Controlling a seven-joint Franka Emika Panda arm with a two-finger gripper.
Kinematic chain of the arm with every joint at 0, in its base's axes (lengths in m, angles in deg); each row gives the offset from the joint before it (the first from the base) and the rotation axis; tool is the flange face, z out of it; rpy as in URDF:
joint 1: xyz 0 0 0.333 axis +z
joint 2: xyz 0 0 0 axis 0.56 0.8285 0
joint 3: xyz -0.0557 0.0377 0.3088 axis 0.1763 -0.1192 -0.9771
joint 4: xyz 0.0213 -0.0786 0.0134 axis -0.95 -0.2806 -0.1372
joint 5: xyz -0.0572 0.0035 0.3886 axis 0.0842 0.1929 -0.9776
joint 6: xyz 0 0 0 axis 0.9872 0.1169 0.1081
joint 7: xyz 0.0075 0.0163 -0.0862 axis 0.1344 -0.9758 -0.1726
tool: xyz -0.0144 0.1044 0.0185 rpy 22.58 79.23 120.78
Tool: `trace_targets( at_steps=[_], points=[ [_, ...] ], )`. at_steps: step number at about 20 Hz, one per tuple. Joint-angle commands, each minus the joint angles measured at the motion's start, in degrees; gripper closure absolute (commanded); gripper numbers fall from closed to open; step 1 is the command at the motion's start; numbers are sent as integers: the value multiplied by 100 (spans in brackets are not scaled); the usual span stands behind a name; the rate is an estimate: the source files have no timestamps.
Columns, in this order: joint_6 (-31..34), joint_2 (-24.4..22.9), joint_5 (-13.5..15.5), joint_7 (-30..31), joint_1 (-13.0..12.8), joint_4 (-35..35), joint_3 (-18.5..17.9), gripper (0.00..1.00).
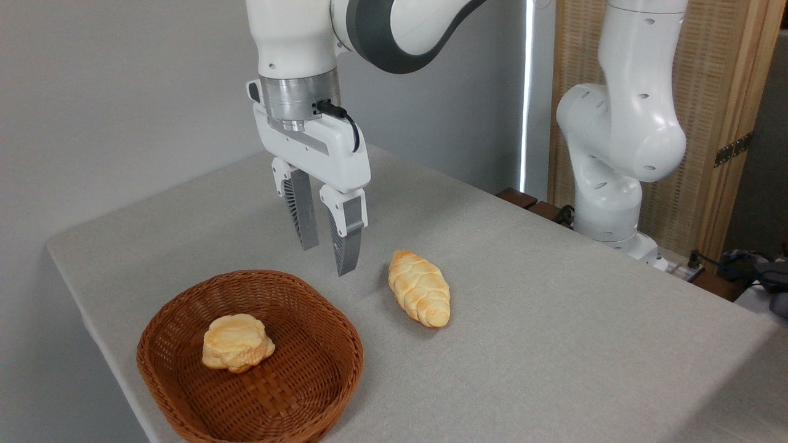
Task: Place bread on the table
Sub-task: 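Move the open gripper over the wicker basket toward the round bun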
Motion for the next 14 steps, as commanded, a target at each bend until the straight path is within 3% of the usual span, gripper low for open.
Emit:
trace_targets(
  at_steps=[1, 14],
  points=[
    [202, -28, -5, 6, -20, 91, -52, 0],
    [-139, -2, 3, -3, -20, 92, -43, 0]
  ],
)
